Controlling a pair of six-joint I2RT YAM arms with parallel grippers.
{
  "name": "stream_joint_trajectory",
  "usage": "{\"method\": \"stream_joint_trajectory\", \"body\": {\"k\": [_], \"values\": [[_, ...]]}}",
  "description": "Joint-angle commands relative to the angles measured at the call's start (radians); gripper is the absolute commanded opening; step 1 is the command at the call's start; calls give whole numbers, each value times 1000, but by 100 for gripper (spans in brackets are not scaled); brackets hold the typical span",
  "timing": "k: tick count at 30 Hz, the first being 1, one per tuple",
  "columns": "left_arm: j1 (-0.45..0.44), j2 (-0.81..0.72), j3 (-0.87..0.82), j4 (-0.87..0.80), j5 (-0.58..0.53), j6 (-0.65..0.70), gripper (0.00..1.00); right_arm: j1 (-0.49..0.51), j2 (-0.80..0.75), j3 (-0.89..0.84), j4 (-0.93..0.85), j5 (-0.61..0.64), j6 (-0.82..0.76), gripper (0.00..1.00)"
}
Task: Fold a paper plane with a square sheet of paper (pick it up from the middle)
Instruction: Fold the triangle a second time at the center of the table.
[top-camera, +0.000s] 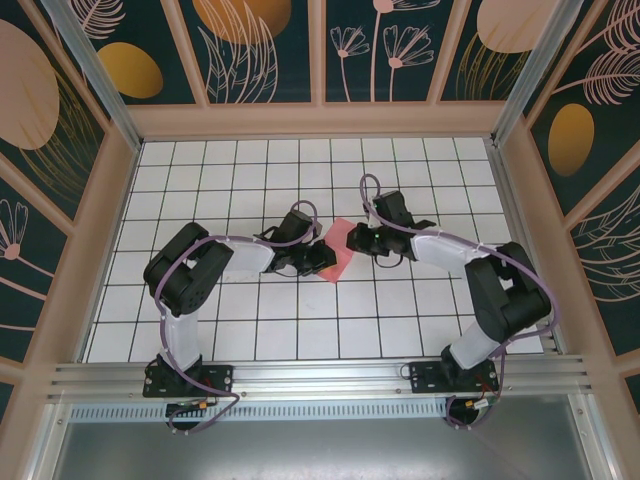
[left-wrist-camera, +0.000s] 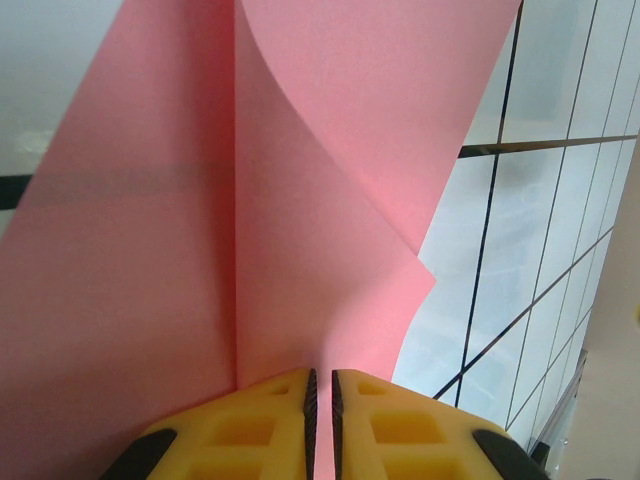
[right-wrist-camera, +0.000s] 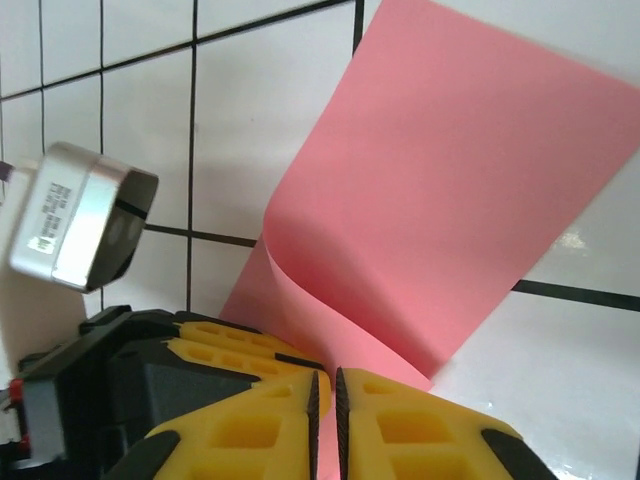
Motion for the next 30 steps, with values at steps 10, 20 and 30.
{"method": "stream_joint_trajectory", "body": {"k": [10,20,30], "values": [[-4,39,-1,-88,-62,17,14,15,135,28,14,-74,-12,9],[-4,-30,3,-49,-51,25,17,13,197,27,-14,-43,-47,8],[-4,-51,47,-71,-151,55,19,9,210,25,-38,-37,-86,8]]}}
